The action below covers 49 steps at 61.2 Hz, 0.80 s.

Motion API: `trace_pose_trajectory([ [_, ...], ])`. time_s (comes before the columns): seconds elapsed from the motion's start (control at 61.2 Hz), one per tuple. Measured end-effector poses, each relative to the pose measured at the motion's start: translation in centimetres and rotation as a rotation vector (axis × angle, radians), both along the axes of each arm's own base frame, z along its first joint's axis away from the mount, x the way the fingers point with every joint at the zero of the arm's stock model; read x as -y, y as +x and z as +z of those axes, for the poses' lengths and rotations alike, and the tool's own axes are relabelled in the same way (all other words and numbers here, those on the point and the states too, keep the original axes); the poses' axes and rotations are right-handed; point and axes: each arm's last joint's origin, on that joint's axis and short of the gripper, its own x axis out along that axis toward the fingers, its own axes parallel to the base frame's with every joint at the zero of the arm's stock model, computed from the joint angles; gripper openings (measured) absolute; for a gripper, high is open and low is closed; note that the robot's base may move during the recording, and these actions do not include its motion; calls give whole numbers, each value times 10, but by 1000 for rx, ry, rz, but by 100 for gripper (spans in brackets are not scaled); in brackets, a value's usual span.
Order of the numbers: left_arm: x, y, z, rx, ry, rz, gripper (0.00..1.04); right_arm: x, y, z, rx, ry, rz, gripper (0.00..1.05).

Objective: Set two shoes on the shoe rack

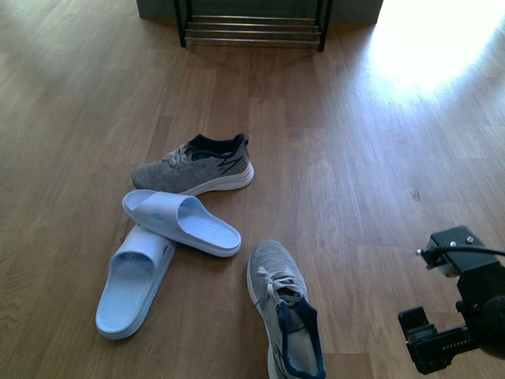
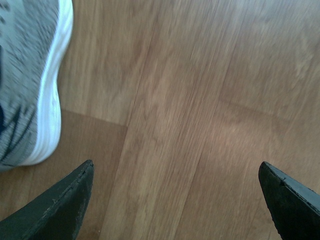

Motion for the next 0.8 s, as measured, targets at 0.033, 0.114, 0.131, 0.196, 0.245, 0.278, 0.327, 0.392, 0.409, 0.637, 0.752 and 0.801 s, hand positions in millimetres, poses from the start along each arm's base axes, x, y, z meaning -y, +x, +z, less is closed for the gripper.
trace_pose_trajectory([
  [0.033, 0, 0, 0, 0, 0, 0, 95, 1, -1, -9, -30, 3, -2, 96],
  [0.114, 0, 0, 0, 0, 0, 0, 95, 3, -3, -27, -96, 22, -7, 96],
  [0.131, 0, 0, 0, 0, 0, 0, 95, 4, -3, -30, -104, 26, -8, 96],
  [0.196, 0, 0, 0, 0, 0, 0, 95, 4, -4, -41, -147, 56, -10, 96],
  [0.245, 0, 0, 0, 0, 0, 0, 95, 3, -4, -47, -171, 85, -18, 96],
  [0.278, 0, 0, 0, 0, 0, 0, 95, 3, -4, -49, -181, 98, -21, 96],
  [0.327, 0, 0, 0, 0, 0, 0, 95, 2, -2, -54, -198, 133, -37, 96],
  [0.392, 0, 0, 0, 0, 0, 0, 95, 1, 0, -58, -208, 164, -57, 96],
  [0.409, 0, 0, 0, 0, 0, 0, 95, 0, 2, -60, -209, 175, -62, 96],
  [0.637, 0, 0, 0, 0, 0, 0, 95, -16, 20, -69, -214, 328, -174, 96],
  [0.752, 0, 0, 0, 0, 0, 0, 95, -27, 30, -68, -213, 398, -189, 96],
  [0.801, 0, 0, 0, 0, 0, 0, 95, -30, 31, -68, -217, 418, -183, 96],
])
